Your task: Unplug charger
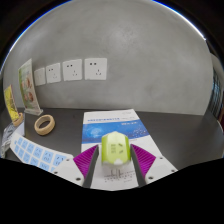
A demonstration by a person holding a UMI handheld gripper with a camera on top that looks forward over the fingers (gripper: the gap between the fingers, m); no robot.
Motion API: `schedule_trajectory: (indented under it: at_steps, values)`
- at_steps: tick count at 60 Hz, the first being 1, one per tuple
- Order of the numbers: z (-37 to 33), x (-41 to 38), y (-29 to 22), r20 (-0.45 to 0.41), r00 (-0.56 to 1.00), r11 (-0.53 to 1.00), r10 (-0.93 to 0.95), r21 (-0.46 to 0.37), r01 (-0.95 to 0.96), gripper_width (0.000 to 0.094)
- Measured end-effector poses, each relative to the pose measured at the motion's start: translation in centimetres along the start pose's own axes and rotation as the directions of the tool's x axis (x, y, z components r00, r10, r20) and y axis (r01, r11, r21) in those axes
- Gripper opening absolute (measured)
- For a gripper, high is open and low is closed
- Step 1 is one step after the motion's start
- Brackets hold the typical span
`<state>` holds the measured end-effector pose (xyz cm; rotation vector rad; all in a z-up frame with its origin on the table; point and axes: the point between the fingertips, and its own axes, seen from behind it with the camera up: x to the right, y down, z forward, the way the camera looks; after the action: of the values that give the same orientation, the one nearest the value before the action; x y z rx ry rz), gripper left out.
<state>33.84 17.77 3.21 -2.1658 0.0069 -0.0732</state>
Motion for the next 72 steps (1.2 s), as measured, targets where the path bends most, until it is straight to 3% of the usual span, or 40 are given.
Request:
schedule_trajectory:
  at_steps: [13, 38, 57, 72]
  values:
    - [-1.9, -0.8, 0.1, -0.007, 0.999, 0.999, 0.046, 0.022, -0.045, 0.0856]
    - [-20.6, -10.6, 3.6, -0.066, 0.997, 0.984, 0.049, 0.172, -0.037, 0.0846]
    - [-31.1, -17.5, 12.5, -0.070, 0.996, 0.994, 0.058, 0.092, -0.052, 0.0848]
    - [-34.7, -15.0, 13.0, -0.073, 0.997, 0.984, -0.004, 0.178, 0.017, 0.0837]
